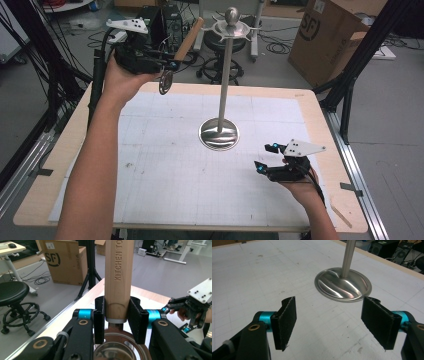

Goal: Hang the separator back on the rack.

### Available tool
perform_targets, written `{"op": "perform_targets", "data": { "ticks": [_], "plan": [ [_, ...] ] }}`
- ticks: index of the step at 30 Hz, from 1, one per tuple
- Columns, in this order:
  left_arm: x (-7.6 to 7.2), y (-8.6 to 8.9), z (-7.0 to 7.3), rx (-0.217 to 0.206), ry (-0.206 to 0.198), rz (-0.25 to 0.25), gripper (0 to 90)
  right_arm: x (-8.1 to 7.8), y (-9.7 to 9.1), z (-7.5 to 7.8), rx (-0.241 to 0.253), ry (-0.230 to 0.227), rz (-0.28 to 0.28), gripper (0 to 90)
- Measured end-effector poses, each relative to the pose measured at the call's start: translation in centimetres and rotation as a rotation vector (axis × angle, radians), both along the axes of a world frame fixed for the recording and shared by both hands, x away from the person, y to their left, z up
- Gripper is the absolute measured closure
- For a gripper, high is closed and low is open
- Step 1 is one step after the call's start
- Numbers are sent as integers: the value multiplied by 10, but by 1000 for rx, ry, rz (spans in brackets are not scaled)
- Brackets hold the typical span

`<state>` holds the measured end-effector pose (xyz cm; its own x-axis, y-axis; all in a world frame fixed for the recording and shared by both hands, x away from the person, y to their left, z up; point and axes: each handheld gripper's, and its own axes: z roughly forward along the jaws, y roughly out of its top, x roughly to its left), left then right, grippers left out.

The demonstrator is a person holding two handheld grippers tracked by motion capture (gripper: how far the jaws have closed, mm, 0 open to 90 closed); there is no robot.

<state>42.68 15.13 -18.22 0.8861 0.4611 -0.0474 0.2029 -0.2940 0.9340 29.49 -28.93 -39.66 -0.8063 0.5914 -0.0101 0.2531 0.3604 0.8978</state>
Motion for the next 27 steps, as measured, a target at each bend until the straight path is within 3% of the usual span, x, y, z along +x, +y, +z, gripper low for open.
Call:
{"op": "perform_targets", "data": {
  "ticks": [11,20,27],
  "plan": [
    [3,-12,-4,54,-2,-18,689,1,0,0,0,0,-1,279],
    [-3,-24,-7,57,-5,-50,689,0,0,0,0,1,2,280],
    [-2,-36,-15,99,20,-66,689,0,1,0,-3,-2,4,279]
  ]
}}
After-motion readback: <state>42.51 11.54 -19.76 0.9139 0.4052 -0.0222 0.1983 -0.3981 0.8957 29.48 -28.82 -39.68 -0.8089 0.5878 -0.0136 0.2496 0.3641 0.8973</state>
